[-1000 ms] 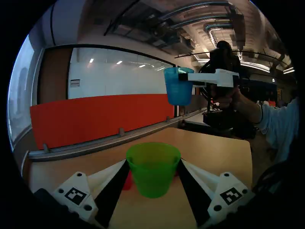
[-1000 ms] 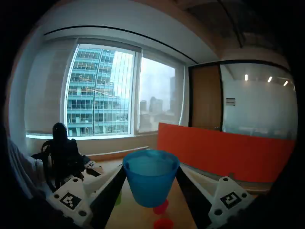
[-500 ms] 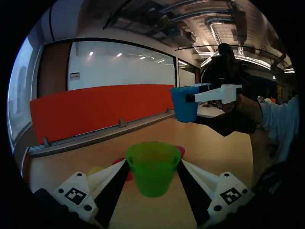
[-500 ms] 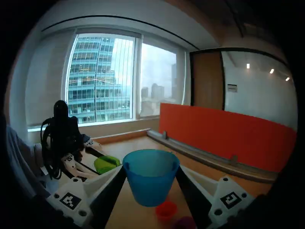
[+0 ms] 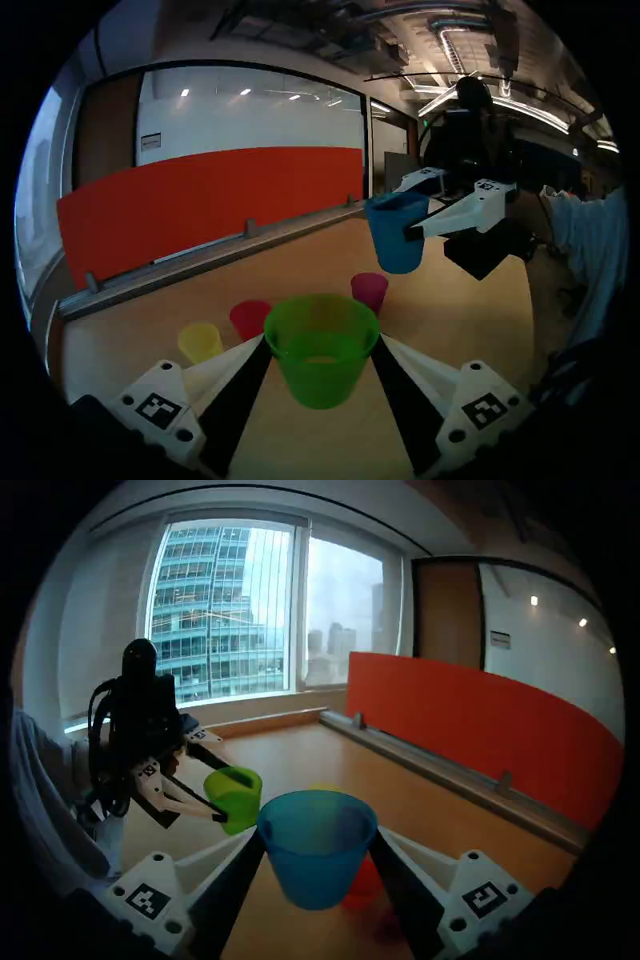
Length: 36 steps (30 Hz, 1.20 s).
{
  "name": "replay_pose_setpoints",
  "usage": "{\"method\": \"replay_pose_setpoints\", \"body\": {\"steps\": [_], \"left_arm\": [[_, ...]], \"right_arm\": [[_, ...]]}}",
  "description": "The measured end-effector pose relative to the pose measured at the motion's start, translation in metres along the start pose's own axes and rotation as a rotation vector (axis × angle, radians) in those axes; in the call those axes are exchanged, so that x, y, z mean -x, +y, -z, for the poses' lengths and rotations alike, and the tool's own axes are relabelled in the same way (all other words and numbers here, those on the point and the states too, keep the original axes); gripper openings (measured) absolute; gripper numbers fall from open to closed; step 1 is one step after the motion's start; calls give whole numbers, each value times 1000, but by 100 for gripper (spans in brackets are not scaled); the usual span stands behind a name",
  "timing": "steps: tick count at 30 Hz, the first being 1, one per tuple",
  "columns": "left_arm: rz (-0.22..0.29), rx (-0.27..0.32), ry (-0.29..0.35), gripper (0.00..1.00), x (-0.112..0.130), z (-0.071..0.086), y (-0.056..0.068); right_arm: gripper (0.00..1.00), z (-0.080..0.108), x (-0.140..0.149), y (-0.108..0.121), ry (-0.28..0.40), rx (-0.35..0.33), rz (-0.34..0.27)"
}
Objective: Pour water
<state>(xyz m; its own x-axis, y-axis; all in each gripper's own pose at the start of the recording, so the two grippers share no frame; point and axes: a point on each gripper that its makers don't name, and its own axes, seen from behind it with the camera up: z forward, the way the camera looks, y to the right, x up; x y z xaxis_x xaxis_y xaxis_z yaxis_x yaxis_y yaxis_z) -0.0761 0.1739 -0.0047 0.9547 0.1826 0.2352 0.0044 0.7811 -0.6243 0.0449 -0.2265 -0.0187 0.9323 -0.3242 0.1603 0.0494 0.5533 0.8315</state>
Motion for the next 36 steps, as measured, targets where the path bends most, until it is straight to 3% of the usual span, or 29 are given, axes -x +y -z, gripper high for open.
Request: {"method": "replay_pose_setpoints", "body": {"steps": [16,36], "left_arm": [[-10,5,-118,85,39,-10,1],[-24,43,-270,85,82,-14,3]], "right_arm": [[91,-14,76,-4,-176,-35,-10],[91,-21,131,-13,-355,-76,46]]}}
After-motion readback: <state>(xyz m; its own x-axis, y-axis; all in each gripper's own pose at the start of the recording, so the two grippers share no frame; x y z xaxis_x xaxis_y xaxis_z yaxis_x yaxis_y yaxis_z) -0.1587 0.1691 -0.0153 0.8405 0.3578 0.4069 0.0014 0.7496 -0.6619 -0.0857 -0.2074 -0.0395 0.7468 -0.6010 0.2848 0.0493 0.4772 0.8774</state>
